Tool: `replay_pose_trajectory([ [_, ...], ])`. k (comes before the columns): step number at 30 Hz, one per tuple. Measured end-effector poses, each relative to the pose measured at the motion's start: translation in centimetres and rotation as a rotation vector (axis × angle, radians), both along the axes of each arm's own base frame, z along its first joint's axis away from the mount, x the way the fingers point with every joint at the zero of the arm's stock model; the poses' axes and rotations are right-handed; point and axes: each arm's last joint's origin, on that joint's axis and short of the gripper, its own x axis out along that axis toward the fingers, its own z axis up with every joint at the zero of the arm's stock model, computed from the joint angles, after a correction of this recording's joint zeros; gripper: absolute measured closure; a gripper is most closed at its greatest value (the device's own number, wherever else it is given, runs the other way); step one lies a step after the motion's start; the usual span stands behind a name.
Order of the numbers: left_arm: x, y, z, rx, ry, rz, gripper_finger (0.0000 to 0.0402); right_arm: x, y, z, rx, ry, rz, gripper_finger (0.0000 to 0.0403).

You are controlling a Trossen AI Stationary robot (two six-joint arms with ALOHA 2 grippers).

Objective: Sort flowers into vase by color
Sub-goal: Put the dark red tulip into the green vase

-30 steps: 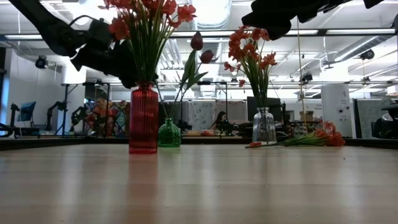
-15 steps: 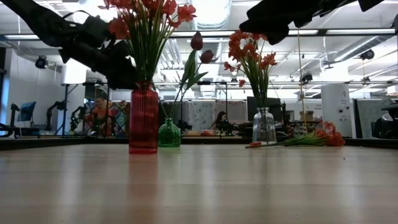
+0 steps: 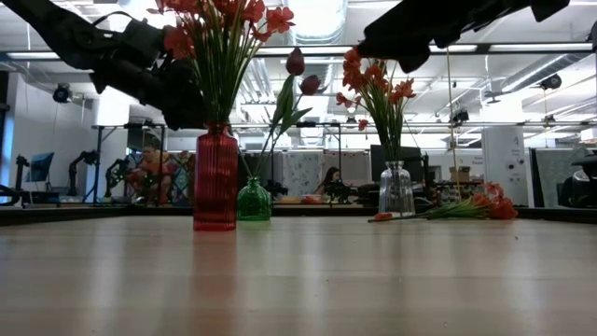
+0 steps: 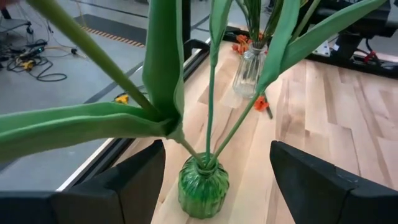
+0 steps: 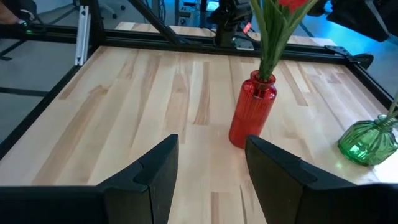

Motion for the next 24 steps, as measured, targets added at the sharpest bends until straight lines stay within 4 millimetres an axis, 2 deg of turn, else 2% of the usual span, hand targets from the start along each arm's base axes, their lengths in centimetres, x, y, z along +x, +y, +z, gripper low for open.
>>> replay_pose_trajectory([
  [6, 0.1, 0.0, 0.2, 0.017, 0.004, 0.005, 0.0129, 0.0, -0.2, 0.0, 0.010, 0.003, -0.010, 0.0225],
  [16, 0.7, 0.5, 3.2, 0.081, -0.050, 0.000, 0.0129, 0.0, -0.3, 0.0, 0.011, 0.003, -0.013, 0.0225],
  [24, 0.2, 0.2, 3.1, 0.017, 0.124, -0.002, 0.0129, 0.0, -0.3, -0.2, 0.011, 0.018, -0.015, 0.0225],
])
